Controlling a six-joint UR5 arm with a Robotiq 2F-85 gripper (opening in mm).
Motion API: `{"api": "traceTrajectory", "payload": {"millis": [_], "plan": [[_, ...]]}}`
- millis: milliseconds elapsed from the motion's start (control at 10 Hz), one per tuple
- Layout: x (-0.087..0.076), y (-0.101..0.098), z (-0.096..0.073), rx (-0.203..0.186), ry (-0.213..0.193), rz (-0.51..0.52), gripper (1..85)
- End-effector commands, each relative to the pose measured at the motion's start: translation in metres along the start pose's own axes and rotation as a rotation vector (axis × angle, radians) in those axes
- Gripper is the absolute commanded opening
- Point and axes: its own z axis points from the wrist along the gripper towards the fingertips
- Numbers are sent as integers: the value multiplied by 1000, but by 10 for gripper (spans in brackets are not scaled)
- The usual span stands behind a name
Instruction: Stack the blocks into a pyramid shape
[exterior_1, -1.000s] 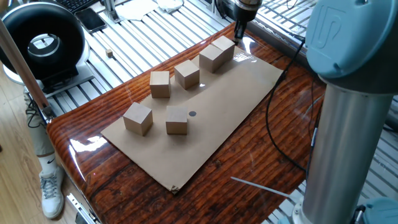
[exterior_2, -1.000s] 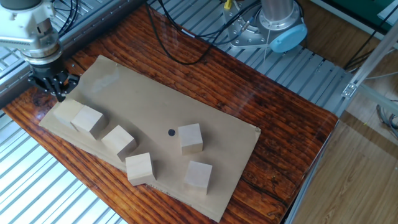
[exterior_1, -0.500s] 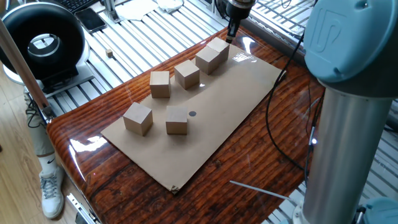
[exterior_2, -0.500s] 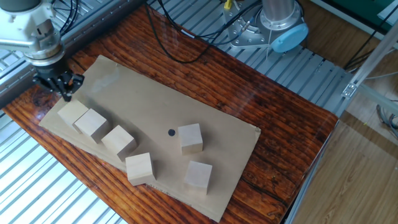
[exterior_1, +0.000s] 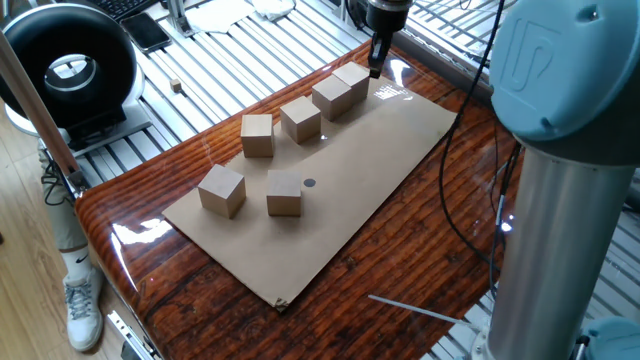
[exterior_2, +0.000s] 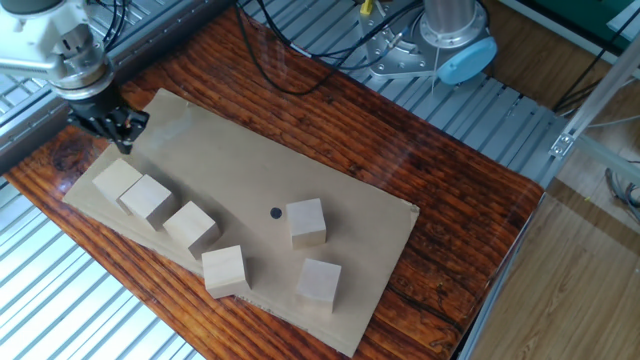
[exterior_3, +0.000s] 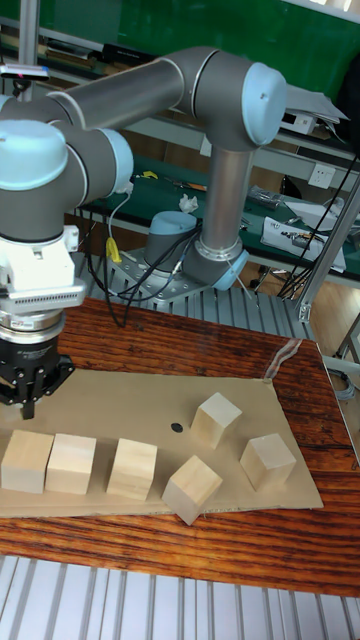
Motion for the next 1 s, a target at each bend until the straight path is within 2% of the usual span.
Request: {"api": "traceTrajectory", "payload": {"millis": [0,100,300,500,700,900], "plan": [[-7,-17,-5,87,-14,-55,10],[-10,-31,-7,138,-23,-102,10],[-22,-49,-5,199,-51,-135,10],[-35,-59,-1,220,-84,-146,10],[-41,-62,9,205,-100,-156,10],[-42,-57,21,160,-96,-221,10]]}}
